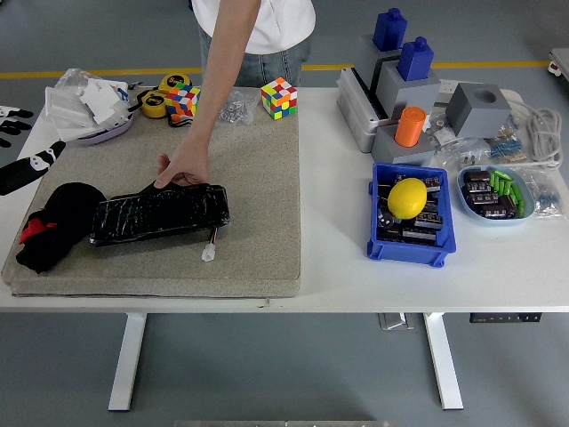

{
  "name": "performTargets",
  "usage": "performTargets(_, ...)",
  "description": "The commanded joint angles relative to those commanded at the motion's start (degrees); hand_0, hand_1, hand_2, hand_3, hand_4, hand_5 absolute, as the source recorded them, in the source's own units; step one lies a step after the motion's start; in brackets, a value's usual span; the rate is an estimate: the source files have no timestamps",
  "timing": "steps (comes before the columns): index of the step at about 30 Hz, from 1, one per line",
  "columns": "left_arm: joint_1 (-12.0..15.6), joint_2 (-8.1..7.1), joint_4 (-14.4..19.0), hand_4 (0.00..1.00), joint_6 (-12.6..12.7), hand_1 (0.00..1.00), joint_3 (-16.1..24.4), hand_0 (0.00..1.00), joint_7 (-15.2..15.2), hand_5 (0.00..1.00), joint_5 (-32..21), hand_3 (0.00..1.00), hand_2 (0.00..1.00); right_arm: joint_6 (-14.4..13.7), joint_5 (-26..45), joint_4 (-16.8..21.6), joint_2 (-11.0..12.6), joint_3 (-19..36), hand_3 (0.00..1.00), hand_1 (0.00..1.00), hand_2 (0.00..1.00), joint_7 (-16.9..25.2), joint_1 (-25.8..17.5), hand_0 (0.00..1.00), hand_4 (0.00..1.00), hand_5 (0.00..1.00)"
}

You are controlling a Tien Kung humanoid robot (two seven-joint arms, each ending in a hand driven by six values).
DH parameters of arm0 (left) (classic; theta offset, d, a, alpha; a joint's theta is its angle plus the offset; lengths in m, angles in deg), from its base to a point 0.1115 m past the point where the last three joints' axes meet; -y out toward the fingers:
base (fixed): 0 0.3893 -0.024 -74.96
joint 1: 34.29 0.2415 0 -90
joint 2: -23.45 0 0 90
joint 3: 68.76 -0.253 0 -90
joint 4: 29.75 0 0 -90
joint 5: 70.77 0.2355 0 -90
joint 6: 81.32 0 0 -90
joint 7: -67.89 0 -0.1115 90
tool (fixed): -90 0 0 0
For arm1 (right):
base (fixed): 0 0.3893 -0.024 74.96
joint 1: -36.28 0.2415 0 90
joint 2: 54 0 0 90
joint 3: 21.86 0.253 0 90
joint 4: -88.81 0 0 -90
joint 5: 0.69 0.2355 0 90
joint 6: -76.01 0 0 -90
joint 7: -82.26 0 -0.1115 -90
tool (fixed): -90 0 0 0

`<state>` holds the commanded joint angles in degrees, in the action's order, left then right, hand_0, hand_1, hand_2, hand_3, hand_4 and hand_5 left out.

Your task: Pick the rag up,wipe the panel,place it on the desk

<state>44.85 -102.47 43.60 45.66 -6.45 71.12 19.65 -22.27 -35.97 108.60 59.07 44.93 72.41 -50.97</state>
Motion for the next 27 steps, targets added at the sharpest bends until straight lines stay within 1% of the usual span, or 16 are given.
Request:
performTargets(4,-0.59,1.27,-3.79,0.881,0.00,0.636,-1.05,0.463,1.86,0.423,0.02,0.665,0.649,0.05,-0.06,0.03,-0.08,-0.02,0.596,0.648,0.693,0.02,-0.09,0.745,0.961,0.585)
performTargets(5,-0.67,1.46,-4.50,0.885,0.00,0.640,-1.26,0.471,2.53,0.417,-0.23,0.666,0.678,0.04,-0.04,0.06,-0.09,-0.02,0.595,0.648,0.693,0.04,-0.13,0.745,0.961,0.585)
performTargets(6,-0.76,1.78,-5.59,0.885,0.00,0.640,-1.53,0.471,2.55,0.417,0.22,0.666,0.678,0.09,-0.13,0.06,-0.10,-0.07,0.595,0.648,0.693,0.00,-0.16,0.745,0.961,0.585)
performTargets(8,-0.77,2.30,-7.22,0.885,0.00,0.640,-1.94,0.471,3.85,0.417,-0.62,0.666,0.678,0.02,-0.13,0.14,-0.08,0.00,0.595,0.648,0.693,0.06,-0.27,0.745,0.961,0.585)
performTargets(10,-0.84,2.63,-8.23,0.885,0.00,0.640,-2.51,0.471,3.93,0.417,-0.77,0.666,0.678,0.05,-0.24,0.17,-0.02,-0.04,0.595,0.648,0.693,0.01,-0.31,0.745,0.961,0.585)
performTargets(11,-0.97,2.83,-8.89,0.894,0.00,0.643,-2.86,0.471,4.72,0.451,-1.20,0.673,0.693,0.03,-0.32,0.18,-0.01,0.01,0.595,0.648,0.693,0.01,-0.32,0.745,0.961,0.585)
performTargets(13,-1.37,3.20,-10.22,0.894,0.00,0.643,-3.49,0.471,5.57,0.451,-1.40,0.673,0.693,-0.05,-0.15,0.24,0.02,-0.02,0.595,0.648,0.693,0.10,-0.36,0.745,0.961,0.585)
performTargets(15,-2.12,3.98,-12.98,0.894,0.00,0.643,-4.76,0.471,6.88,0.451,-3.33,0.673,0.693,-0.14,-0.23,0.35,0.02,-0.13,0.595,0.648,0.693,0.15,-0.26,0.745,0.961,0.585)
performTargets(17,-2.41,4.37,-14.61,0.896,0.00,0.644,-5.32,0.471,7.40,0.440,-4.09,0.672,0.697,-0.17,-0.25,0.50,0.03,-0.20,0.596,0.648,0.693,0.17,-0.21,0.745,0.961,0.586)
performTargets(18,-2.73,4.73,-15.78,0.896,0.00,0.644,-5.84,0.471,8.22,0.440,-4.88,0.672,0.697,-0.22,-0.55,0.66,0.03,-0.12,0.596,0.648,0.693,0.16,-0.22,0.745,0.961,0.586)
performTargets(20,-3.58,5.44,-18.55,0.896,0.00,0.644,-7.14,0.471,9.17,0.440,-6.36,0.672,0.697,-0.31,-0.61,0.86,0.04,-0.17,0.596,0.648,0.693,0.21,-0.25,0.745,0.961,0.586)
performTargets(22,-4.36,5.98,-20.95,0.896,0.00,0.644,-8.36,0.471,9.79,0.440,-7.65,0.672,0.697,-0.36,-0.77,1.01,0.04,-0.24,0.596,0.648,0.693,0.23,-0.24,0.745,0.961,0.586)
performTargets(23,-4.76,6.33,-22.43,0.873,0.00,0.644,-9.05,0.471,10.12,0.402,-8.36,0.657,0.681,-0.38,-0.79,1.12,0.06,-0.35,0.595,0.648,0.693,0.24,-0.22,0.744,0.961,0.584)
performTargets(26,-5.55,7.40,-25.33,0.873,0.00,0.644,-10.20,0.471,10.61,0.402,-9.70,0.657,0.681,-0.50,-1.01,1.46,0.20,-0.44,0.595,0.648,0.693,0.25,-0.17,0.744,0.961,0.584)
performTargets(27,-5.65,7.68,-25.71,0.873,0.00,0.644,-10.33,0.471,10.56,0.402,-9.70,0.657,0.681,-0.52,-1.05,1.54,0.25,-0.52,0.595,0.648,0.693,0.24,-0.14,0.744,0.961,0.584)
